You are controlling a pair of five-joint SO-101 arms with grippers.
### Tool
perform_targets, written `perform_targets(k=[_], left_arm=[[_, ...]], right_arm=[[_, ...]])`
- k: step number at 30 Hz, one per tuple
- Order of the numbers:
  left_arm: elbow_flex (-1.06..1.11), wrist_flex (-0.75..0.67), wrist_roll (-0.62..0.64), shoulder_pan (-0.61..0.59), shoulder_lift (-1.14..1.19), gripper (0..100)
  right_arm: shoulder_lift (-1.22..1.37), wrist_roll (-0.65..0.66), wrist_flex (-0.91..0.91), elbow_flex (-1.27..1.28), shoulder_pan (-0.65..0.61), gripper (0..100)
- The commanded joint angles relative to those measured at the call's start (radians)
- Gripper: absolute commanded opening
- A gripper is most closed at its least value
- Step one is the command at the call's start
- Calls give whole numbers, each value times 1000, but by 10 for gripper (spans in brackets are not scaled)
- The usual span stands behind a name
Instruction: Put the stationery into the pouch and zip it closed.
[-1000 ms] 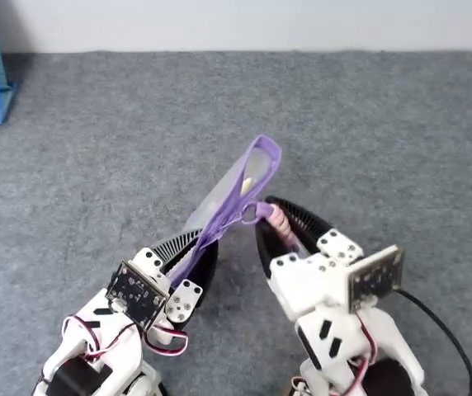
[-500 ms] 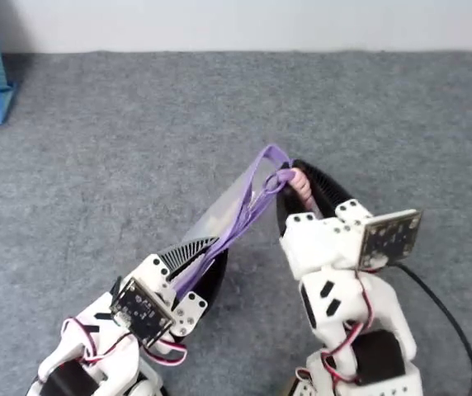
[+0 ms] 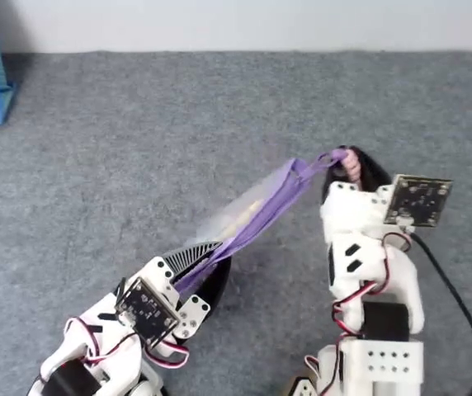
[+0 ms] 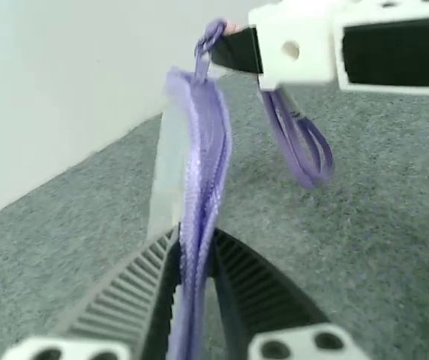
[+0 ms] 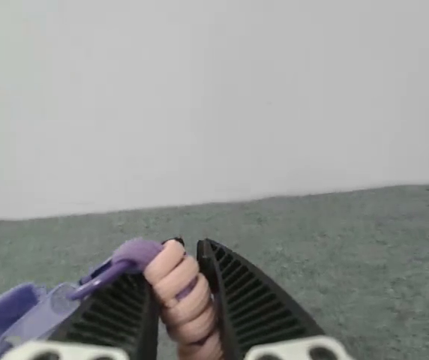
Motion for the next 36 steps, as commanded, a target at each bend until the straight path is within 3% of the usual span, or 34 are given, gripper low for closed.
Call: perform_targets(k=[1, 19, 23, 27, 29, 34, 36], left_arm=[[-36, 29, -12, 0, -20, 9], [-30, 0, -9, -26, -17, 13], [-31, -38, 107, -129, -17, 58], [-27, -49, 226, -244, -17, 184], [-19, -49, 264, -293, -15, 227], [13, -49, 284, -374, -15, 248], [24, -49, 284, -399, -15, 248]], right_arm=[[35, -8, -79, -17, 110, 7], [111, -8, -24, -21, 153, 7], [36, -9, 64, -21, 108, 8], [-81, -5, 211, -21, -2, 13], [-137, 23, 297, -21, -74, 72], [-277, 49, 461, -20, -202, 332], [-329, 51, 506, -17, -225, 375]])
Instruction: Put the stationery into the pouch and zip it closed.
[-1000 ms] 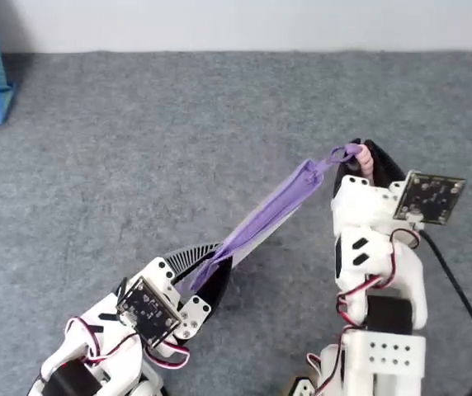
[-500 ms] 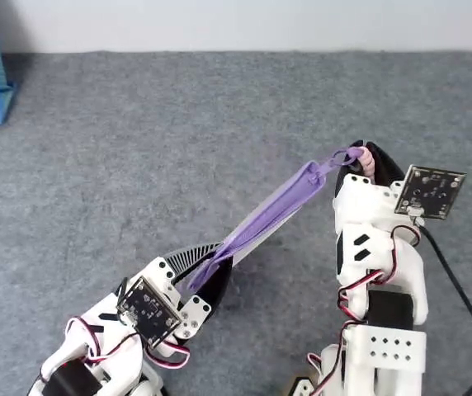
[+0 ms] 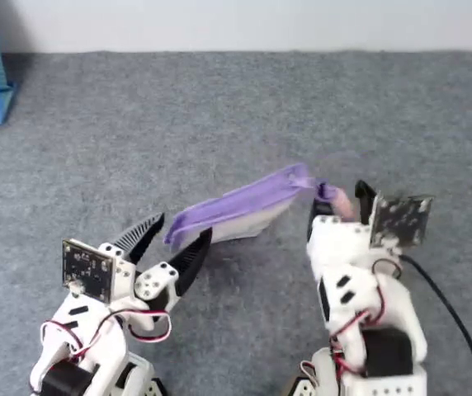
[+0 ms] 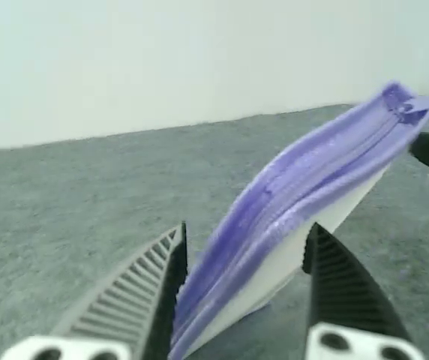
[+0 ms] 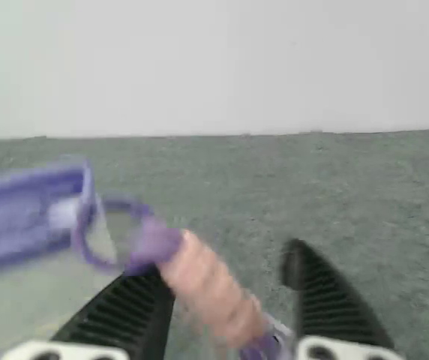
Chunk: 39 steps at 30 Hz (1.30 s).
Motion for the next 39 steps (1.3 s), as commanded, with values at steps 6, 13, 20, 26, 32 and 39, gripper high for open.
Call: perform_targets(k=[6, 13, 20, 26, 32, 39], left_arm=[[10, -49, 26, -110, -14, 247], [15, -130, 112, -288, -14, 248], [140, -253, 117, -299, -14, 246], [142, -198, 115, -304, -14, 246], [140, -74, 112, -305, -14, 246], [143, -12, -9, -301, -14, 134]], right_arm=[[-171, 14, 183, -14, -42, 329], [-295, 14, 320, -15, -41, 262], [-286, 8, 377, -14, -41, 191], [-286, 6, 426, -14, -41, 107], [-289, 9, 437, 35, -41, 20], [-289, 11, 354, 178, 42, 9]])
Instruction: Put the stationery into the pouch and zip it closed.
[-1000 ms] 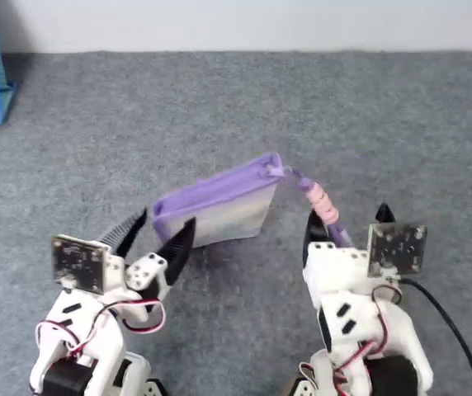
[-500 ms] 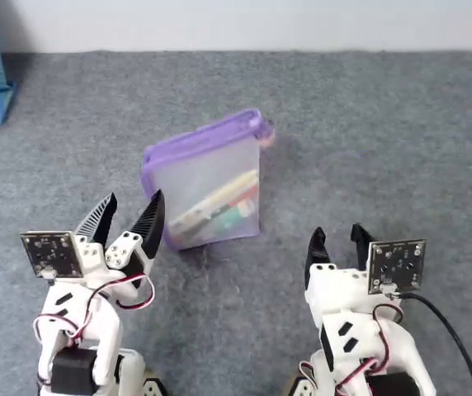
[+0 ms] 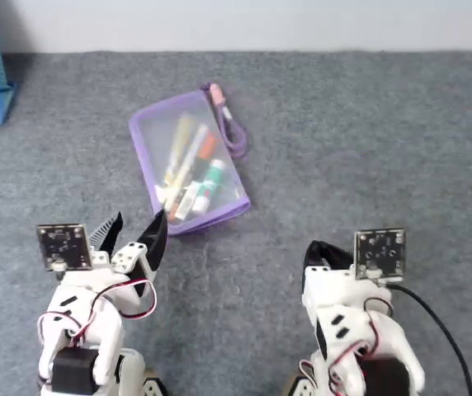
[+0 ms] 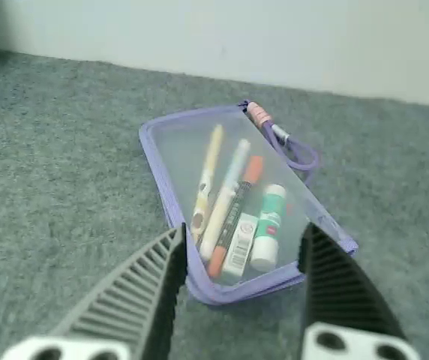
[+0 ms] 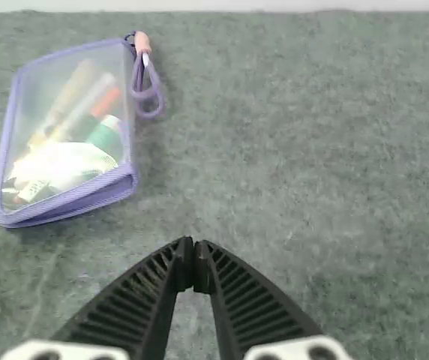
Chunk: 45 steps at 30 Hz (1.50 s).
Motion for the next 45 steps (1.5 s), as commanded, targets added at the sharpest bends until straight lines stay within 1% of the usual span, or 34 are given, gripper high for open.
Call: perform_targets(k=[1, 3, 7, 9, 13, 17, 21, 23, 25, 31, 35, 39, 41, 45], left_arm=[[-8, 5, -104, 0, -14, 89], [-8, 5, -157, 0, -14, 6], [-1, 54, -173, 0, -14, 12], [-1, 89, -173, 0, -14, 12], [16, 107, -175, 0, -14, 12], [136, 94, -176, 2, -14, 13], [271, 25, -176, -8, -14, 13], [291, 15, -176, -8, -14, 13], [289, 35, -176, -9, -14, 13], [289, 158, -176, -8, -14, 13], [289, 201, -173, -8, -14, 13], [289, 206, -175, -9, -14, 13], [289, 206, -175, -9, -14, 13], [289, 206, -169, -9, -14, 13]], right_arm=[[-2, 6, -77, 71, 67, 9], [-2, 6, -124, 140, 97, 9], [-2, 6, -202, 255, 130, 9], [-2, 6, -217, 288, 128, 9], [-4, 6, -219, 330, 122, 9], [-4, 8, -219, 385, 122, 9], [-4, 8, -217, 433, 122, 9], [-4, 8, -209, 434, 124, 9], [-2, 8, -208, 434, 127, 9], [-2, 9, -110, 434, 124, 9], [-2, 34, -51, 434, 128, 9], [-2, 141, 25, 434, 130, 9], [-2, 178, 27, 434, 131, 9], [-2, 181, 27, 434, 130, 9]])
